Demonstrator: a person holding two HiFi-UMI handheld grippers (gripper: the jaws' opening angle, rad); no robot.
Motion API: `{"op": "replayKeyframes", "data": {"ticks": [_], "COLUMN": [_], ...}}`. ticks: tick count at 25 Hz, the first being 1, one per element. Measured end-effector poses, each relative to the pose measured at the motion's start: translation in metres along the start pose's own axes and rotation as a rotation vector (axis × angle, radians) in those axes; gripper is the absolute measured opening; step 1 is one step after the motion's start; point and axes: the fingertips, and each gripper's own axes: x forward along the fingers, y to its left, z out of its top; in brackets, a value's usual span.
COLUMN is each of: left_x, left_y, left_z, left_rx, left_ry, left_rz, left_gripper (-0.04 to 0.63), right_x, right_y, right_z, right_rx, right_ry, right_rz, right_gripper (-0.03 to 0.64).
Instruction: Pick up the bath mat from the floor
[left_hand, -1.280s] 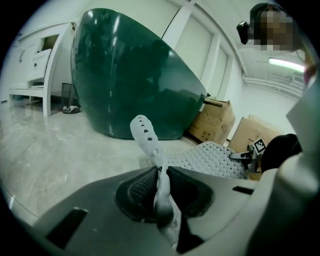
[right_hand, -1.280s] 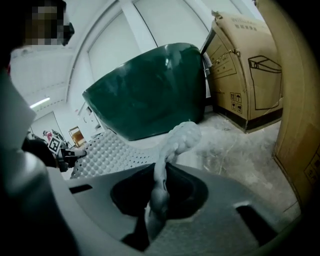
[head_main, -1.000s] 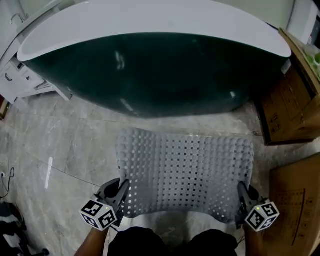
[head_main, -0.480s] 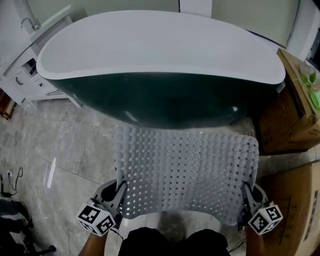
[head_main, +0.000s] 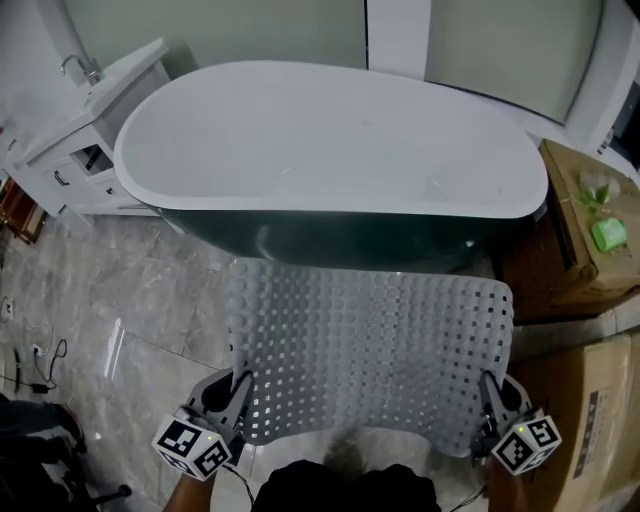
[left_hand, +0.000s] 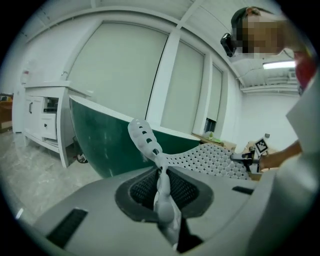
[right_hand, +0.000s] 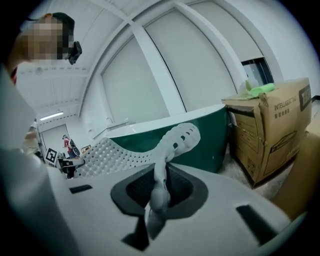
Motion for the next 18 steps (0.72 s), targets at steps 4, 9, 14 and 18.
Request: {"op": "replayKeyframes", "data": {"ticks": [4,9,14,18], "left_x": [-0.024,-0.062,-0.103,-0.136], "left_y": [-0.012,-0.027,-0.043,-0.056], "left_z": [0.046,0.111,0.171,0.211], "left_rx": [-0.004,0.003,-0.001,-0.013], "left_ry": [-0.015,-0.032,-0.050,-0.057], "left_rz": [0.002,-0.002,0.002,0.008], "left_gripper": [0.051,0.051,0.051,0.051], "right_x": [-0.020,-0.050,-0.086,-0.115], "right_y": [0.019,0.054,0.084,0.111], "right_z": [0.045,0.102,0.155,0.196], "right_rx": [0.002,0.010,0.011,0.008], "right_ry": [-0.015,-0.031,-0.056,-0.076], "right_rz": [0.003,0.015,0.033,0.052], "right_gripper": [0.046,0.046,0.046,0.046]}}
